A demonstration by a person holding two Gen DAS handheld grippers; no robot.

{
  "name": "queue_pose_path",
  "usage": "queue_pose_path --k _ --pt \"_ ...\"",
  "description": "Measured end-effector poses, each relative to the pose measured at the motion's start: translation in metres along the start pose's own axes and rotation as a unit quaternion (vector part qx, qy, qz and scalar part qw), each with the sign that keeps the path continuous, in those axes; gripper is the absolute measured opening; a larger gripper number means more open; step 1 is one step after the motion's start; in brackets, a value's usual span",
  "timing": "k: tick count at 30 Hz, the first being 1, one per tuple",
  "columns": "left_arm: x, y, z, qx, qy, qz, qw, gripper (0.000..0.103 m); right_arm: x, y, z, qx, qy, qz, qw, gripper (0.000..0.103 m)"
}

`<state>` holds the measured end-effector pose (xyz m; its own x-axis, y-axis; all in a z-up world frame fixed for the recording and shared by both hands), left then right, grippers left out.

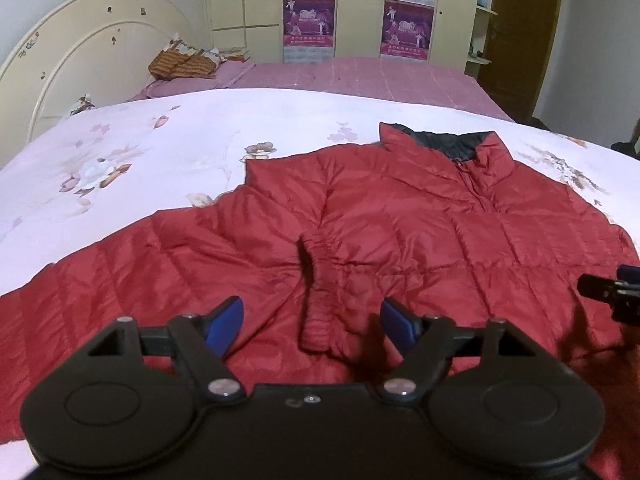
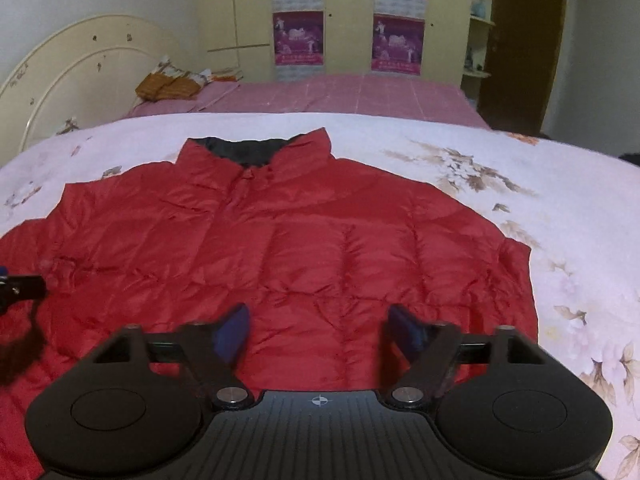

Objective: Fold large clothes

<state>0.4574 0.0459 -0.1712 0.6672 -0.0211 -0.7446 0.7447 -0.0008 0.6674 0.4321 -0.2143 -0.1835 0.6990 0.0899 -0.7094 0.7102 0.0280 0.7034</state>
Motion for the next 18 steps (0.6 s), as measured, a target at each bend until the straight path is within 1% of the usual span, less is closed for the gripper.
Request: queue_pose_path --k 4,9,12,14,18 --pt "-0.012 -0.005 -0.011 -0.012 -0.002 -0.001 0.9999 0.076 -0.005 0.004 -0.014 -0.003 0.006 0.007 1.0 0.075" --pt "-0.027 -0.018 -0.037 -0.046 -0.002 -0.012 0.9988 0.076 -0.002 0.0 -0.054 -0.036 0.026 0.001 0.999 0.075" --pt "-0.038 -0.028 -0.065 -0.079 0.007 -0.013 0.9967 0.076 0.002 -0.002 -0.074 -0.042 0.039 0.0 0.998 0.075" --pt "-0.046 -0.037 -0.089 -0.108 0.017 -0.016 0.9938 0.076 0.006 -0.005 -0.086 -0.05 0.045 -0.003 0.998 0.075" --pt "-0.063 -0.057 -0.141 -0.167 0.042 -0.022 0.9848 0.074 0.01 -0.008 -0.108 -0.059 0.056 -0.009 0.997 0.075"
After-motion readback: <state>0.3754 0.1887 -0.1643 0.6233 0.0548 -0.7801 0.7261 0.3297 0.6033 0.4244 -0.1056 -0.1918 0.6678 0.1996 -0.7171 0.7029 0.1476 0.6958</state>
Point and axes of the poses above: each gripper's, at about its wrist camera, not at the fingertips, and x roughly the way its jaws point, z to its right, y to its top, the point moved 10 cm from there along x, roughly the way its jaws point, and after that the axes turned 1 degree about -x, right-handed, at the moved point
